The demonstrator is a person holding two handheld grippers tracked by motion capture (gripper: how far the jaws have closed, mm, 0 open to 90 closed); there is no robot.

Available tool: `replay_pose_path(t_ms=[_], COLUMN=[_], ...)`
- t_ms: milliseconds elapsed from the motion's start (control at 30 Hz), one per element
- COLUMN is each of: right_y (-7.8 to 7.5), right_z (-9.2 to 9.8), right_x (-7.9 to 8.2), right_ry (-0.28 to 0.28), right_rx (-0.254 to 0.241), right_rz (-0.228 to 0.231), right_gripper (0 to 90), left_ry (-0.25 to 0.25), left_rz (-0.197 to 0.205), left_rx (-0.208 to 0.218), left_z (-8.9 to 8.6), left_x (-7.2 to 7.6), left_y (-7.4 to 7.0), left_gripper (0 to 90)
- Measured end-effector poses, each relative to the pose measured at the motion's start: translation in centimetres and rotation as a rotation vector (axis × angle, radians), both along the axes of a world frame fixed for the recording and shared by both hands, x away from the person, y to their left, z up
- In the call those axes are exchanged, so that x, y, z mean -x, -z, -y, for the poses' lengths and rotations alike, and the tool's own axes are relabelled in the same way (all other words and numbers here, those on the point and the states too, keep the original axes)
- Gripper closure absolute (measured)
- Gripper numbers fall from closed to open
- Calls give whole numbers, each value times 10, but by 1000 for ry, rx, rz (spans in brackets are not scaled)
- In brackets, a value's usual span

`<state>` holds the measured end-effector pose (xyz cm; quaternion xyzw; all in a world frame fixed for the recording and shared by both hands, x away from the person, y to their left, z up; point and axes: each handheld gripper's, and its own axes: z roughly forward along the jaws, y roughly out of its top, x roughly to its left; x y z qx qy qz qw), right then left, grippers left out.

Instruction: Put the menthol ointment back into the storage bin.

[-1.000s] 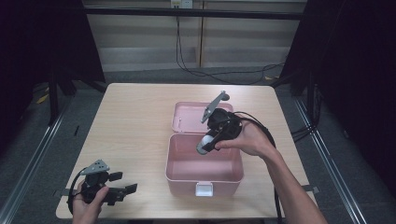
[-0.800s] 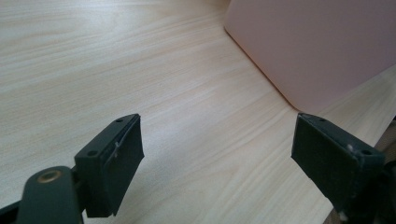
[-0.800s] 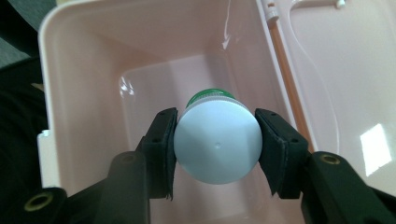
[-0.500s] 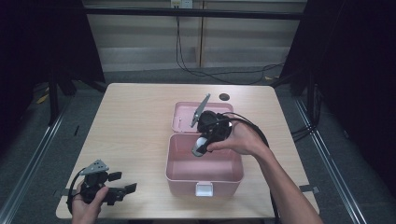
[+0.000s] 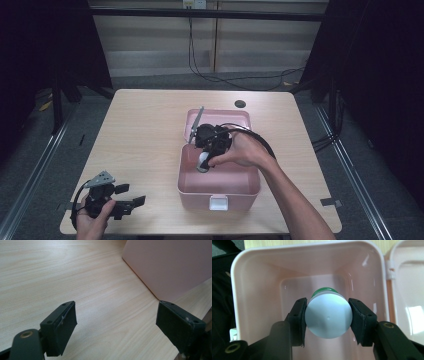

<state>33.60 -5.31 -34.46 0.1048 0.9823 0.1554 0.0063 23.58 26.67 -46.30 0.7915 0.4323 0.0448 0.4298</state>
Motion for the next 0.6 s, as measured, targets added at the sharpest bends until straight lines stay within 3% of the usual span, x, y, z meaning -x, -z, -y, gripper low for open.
replay_pose_path(t_ms=[267,600], right_y=[9,22], right_z=[-18,-35], right_x=[-4,-6], right_ry=[-42,-57], right_rx=[42,93], right_rz=[-16,-46], right_gripper=[515,515], left_ry=[-19,-18], left_rz=[3,-3], left_rx=[6,6], left_z=[-2,-3], left_x=[0,0], left_y=[0,0], left_gripper=[166,166])
